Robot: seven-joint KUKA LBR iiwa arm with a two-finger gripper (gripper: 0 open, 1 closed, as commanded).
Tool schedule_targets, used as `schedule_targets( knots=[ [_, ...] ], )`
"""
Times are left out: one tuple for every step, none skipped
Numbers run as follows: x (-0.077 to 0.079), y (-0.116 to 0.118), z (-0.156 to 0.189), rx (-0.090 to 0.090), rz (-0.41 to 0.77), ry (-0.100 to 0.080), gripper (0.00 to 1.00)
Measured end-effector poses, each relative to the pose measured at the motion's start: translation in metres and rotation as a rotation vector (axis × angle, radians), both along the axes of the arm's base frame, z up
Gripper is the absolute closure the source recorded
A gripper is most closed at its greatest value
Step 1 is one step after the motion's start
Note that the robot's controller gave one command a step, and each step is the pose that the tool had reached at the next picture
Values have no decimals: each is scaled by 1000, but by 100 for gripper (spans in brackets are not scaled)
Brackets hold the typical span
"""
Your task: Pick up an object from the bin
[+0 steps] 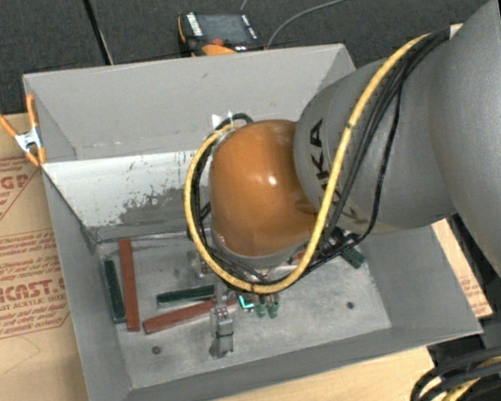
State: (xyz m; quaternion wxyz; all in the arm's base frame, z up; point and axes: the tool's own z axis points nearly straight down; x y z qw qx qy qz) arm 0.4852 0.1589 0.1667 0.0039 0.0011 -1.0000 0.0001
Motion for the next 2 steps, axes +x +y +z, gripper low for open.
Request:
schedule_targets(
  knots=[
    [57, -5, -101, 0, 8, -4, 0],
    [58, -4, -97, 2, 8, -8, 100]
  ],
)
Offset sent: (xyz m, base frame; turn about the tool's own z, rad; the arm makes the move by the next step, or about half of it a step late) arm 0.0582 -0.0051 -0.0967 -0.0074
